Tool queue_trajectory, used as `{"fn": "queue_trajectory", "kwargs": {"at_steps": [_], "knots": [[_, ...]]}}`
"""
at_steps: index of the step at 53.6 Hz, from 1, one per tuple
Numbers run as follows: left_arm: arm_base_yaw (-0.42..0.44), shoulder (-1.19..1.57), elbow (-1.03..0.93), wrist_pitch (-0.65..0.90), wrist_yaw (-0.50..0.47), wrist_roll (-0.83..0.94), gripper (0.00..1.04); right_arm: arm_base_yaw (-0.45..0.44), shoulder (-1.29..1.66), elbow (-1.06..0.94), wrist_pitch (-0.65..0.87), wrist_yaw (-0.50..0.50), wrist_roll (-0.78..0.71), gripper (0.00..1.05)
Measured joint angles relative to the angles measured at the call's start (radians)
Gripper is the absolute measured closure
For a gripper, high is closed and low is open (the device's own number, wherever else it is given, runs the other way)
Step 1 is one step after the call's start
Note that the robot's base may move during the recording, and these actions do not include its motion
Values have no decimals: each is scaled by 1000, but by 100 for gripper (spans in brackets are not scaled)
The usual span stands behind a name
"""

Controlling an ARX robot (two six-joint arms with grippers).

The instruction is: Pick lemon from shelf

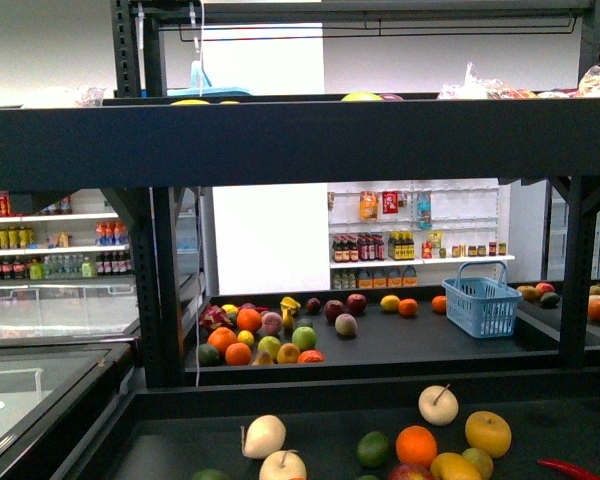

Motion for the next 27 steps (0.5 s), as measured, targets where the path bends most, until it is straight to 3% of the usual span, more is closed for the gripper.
{"fn": "queue_trajectory", "kwargs": {"at_steps": [13,27], "knots": [[-107,-141,-51,-48,68,85,95,0,0,0,0,0,0,7],[-277,-224,-146,-31,124,120,95,0,0,0,0,0,0,7]]}}
